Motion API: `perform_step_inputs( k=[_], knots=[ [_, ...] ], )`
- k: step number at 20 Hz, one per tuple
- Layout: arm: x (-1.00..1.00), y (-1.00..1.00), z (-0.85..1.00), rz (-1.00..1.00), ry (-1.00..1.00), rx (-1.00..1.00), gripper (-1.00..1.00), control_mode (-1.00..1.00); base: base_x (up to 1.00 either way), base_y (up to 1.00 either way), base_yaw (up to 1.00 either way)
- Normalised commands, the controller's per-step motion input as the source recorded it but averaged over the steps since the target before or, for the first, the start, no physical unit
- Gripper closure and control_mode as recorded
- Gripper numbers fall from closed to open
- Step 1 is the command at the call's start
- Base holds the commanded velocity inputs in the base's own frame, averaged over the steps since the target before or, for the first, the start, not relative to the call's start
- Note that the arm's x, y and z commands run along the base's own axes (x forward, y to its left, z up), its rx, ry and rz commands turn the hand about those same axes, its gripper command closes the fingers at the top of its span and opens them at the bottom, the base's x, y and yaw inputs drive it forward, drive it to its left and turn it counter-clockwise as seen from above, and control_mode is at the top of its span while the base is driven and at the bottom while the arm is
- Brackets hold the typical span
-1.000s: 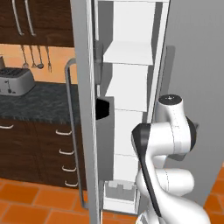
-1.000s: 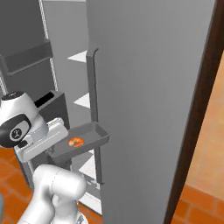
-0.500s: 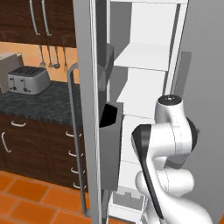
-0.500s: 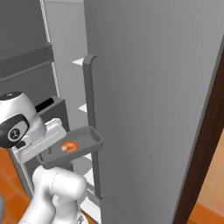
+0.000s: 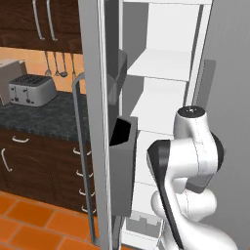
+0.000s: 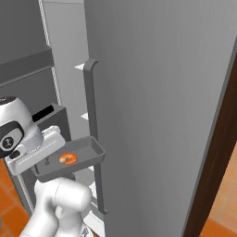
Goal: Take the meat container that has the shrimp and place it on the second highest rack of the freezer. Then take the vegetable container that has the eggplant and bell pepper and place it on the highest rack of the freezer.
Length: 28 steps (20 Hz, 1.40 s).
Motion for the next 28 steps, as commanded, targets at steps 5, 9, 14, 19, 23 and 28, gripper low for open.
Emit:
perform_step_inputs(
  k=[5,9,14,19,23,28],
  knots=[
    [-0.3,0.02,0.16,0.12,-0.32,0.0,1.0,-1.0,0.0,0.0,0.0],
    [-0.93,0.15,0.02,0.12,-0.38,0.0,1.0,-1.0,0.0,0.0,0.0],
    [-0.84,0.22,0.0,0.19,-0.26,0.0,1.0,-1.0,0.0,0.0,0.0],
    [0.09,0.06,0.04,0.36,-0.17,-0.01,1.0,-1.0,0.0,0.0,0.0],
    [0.54,0.03,0.0,0.42,-0.04,-0.02,1.0,-1.0,0.0,0.0,0.0],
    [0.84,0.0,-0.16,0.19,-0.05,-0.1,1.0,-1.0,0.0,0.0,0.0]
  ],
)
